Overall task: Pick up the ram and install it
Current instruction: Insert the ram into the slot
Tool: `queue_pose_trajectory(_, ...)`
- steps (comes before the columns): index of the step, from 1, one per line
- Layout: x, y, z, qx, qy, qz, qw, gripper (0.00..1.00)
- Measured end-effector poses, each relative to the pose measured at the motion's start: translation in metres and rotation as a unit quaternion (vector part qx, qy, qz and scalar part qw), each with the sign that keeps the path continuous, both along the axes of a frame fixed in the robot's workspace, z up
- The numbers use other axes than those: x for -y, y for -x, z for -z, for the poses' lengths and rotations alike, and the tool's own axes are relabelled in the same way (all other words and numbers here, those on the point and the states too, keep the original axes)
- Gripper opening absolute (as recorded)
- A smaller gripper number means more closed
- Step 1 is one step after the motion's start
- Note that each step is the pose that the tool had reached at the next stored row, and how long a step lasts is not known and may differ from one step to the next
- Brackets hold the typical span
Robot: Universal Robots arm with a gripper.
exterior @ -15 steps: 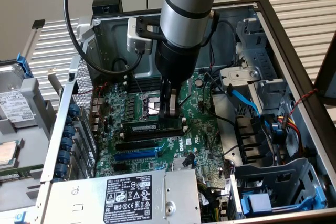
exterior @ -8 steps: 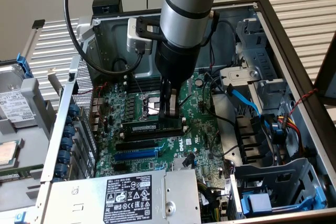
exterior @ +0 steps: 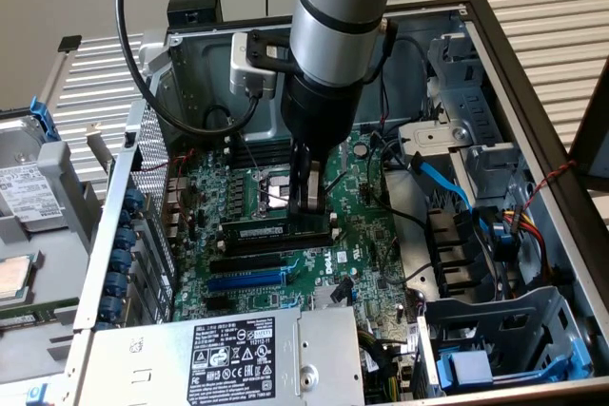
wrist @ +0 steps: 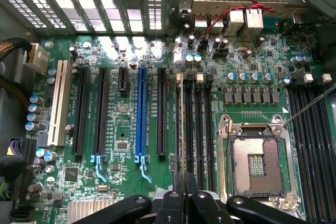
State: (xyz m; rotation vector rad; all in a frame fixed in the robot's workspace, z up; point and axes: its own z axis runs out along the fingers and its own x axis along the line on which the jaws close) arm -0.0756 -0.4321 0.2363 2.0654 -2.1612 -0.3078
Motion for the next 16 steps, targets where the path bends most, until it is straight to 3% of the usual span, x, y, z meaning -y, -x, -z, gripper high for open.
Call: queue_pose_trajectory(16,-0.0003,0.0000,0.0024,0.0000,-0.0016,-0.004,1.0000,0.12)
